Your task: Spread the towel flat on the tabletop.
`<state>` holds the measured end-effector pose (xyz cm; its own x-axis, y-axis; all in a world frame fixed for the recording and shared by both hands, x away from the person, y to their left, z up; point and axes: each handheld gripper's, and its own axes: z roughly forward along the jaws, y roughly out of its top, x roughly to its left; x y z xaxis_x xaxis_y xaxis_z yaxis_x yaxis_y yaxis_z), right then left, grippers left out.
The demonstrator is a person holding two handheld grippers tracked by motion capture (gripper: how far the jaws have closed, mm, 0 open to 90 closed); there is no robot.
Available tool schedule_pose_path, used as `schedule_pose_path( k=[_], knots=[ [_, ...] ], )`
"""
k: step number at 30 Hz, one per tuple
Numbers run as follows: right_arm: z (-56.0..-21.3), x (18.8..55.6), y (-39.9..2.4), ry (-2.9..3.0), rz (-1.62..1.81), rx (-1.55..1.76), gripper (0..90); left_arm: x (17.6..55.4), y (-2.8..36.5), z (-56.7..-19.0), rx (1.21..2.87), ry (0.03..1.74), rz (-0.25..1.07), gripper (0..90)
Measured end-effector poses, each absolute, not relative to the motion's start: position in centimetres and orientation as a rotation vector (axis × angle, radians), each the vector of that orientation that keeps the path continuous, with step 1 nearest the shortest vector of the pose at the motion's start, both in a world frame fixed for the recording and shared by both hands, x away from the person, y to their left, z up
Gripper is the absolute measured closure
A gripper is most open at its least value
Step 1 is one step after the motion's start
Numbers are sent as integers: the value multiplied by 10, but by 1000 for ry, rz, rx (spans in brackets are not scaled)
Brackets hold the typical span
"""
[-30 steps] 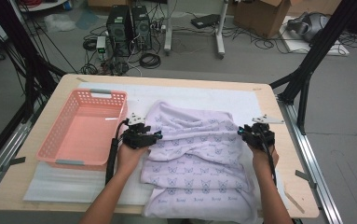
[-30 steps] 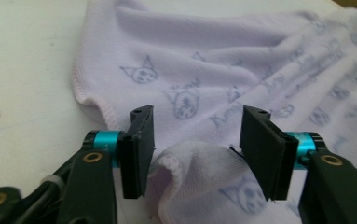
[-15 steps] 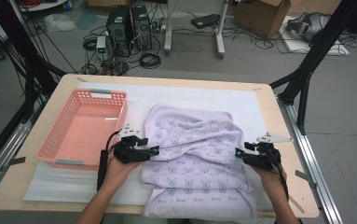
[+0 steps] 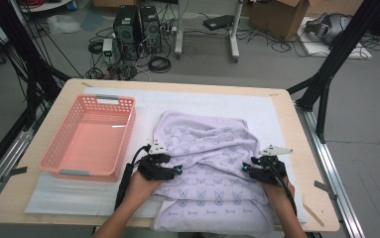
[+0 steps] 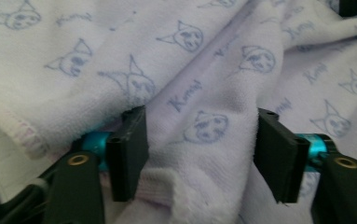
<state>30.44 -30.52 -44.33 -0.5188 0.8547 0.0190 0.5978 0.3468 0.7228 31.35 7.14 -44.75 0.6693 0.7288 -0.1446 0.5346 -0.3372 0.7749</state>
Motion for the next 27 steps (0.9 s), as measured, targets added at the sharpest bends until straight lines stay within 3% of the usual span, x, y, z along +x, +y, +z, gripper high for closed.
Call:
schedule_pose_path(
  k=[2,4,13,27],
  knots=[
    [-442,306,-308,2247,975,1298,700,319,77,-449,2003,1003,296,714],
    [-442,310,-312,2239,994,1315,759,325,79,-451,1951,1033,265,784],
    [-436,346,-312,2168,1043,1303,790,367,74,-430,1913,1099,381,799],
    [-427,406,-299,2010,1003,1337,789,418,74,-438,1788,1199,488,802]
  ],
)
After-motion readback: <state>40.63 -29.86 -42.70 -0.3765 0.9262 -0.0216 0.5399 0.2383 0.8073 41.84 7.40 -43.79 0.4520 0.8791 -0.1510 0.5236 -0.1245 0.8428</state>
